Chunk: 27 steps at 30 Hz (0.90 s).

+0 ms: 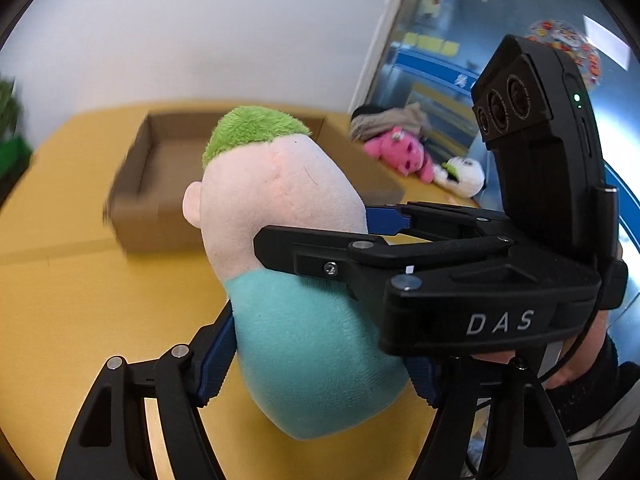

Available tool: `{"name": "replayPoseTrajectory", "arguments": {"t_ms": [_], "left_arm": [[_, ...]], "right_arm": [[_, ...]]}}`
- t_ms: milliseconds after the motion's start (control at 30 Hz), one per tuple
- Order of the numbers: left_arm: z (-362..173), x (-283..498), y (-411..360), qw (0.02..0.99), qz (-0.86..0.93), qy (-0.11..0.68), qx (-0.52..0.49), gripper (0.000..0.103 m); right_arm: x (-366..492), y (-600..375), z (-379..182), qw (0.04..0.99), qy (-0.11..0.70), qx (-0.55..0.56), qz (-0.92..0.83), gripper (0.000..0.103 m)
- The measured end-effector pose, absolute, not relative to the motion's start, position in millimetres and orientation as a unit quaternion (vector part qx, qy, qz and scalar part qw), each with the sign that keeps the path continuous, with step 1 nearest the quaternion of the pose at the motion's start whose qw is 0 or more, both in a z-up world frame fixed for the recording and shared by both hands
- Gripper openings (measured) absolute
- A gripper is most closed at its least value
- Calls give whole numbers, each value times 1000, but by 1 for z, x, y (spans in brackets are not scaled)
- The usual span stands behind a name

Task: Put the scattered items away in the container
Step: 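Carry the plush pig in both tools over the cardboard box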

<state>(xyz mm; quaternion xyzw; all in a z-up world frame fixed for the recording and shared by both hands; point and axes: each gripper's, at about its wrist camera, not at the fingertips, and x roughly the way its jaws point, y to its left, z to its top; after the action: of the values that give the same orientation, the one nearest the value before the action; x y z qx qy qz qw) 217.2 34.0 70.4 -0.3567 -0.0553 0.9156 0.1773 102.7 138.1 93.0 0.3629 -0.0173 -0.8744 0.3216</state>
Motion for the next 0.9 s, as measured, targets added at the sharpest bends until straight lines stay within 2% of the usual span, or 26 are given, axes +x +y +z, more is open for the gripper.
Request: {"name": "replayPoseTrajectory", "arguments": {"t_ms": [267, 533, 700, 900], "left_arm": [[166, 171, 50, 175, 937, -22, -300, 78], [227, 134, 32, 161, 950, -22, -267, 78], [243, 108, 16, 151, 952, -21, -265, 78], [233, 75, -3, 148, 949, -33, -277, 78]], "right_arm": [[67, 159, 190, 315, -15, 302, -900, 65], [21, 153, 261, 331, -8, 267, -905, 65], [-9, 142, 278, 342, -17, 260, -903, 65], [-49, 124, 271, 345, -15, 272, -898, 65]]}}
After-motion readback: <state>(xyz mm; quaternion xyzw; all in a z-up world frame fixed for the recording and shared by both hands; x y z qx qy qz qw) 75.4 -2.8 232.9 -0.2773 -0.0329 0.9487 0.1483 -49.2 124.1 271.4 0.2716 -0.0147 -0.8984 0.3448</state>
